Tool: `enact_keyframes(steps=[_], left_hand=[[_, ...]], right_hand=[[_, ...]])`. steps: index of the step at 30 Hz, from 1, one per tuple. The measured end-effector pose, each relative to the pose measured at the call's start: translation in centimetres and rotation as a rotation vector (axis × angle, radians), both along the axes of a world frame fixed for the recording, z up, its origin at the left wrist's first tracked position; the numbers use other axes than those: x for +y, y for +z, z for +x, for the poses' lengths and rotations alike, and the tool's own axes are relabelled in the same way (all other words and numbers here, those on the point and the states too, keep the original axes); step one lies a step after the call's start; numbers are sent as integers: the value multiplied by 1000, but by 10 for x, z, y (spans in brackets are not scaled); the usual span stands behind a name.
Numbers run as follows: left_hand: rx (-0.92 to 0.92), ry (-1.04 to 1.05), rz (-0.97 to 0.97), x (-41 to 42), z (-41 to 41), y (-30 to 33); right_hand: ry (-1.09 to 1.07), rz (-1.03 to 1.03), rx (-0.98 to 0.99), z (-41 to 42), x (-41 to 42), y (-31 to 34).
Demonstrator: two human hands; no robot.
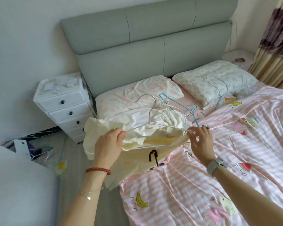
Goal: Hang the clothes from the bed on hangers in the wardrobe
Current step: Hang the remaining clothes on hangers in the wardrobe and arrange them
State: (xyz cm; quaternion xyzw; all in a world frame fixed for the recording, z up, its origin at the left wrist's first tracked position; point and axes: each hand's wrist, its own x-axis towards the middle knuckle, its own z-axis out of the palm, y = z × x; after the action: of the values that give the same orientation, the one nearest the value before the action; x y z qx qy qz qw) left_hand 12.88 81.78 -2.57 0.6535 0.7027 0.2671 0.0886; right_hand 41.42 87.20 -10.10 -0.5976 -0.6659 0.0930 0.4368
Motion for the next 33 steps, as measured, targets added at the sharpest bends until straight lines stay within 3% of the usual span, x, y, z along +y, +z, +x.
enact_keyframes(steps=[4, 9, 14, 20, 25, 29, 33], left_hand=[[-124, 124, -121, -119, 20, -8], [-340, 51, -246, -263, 46, -6], [-499, 83, -266, -351, 51, -1], [-443, 327, -172, -444, 4, 2], [-215, 615, -63, -541, -37, -1], [-49, 833, 130, -626, -61, -9], [-16, 1145, 200, -716, -73, -21]], right_hand=[[154, -62, -79, 1, -55, -4], [343, -115, -50, -8, -143, -5], [480, -154, -73, -31, -203, 2], [754, -96, -231, -80, -263, 15], [1086, 16, -432, -131, -327, 20], [1375, 116, -448, -181, -397, 35], [1681, 123, -439, -228, -488, 58]])
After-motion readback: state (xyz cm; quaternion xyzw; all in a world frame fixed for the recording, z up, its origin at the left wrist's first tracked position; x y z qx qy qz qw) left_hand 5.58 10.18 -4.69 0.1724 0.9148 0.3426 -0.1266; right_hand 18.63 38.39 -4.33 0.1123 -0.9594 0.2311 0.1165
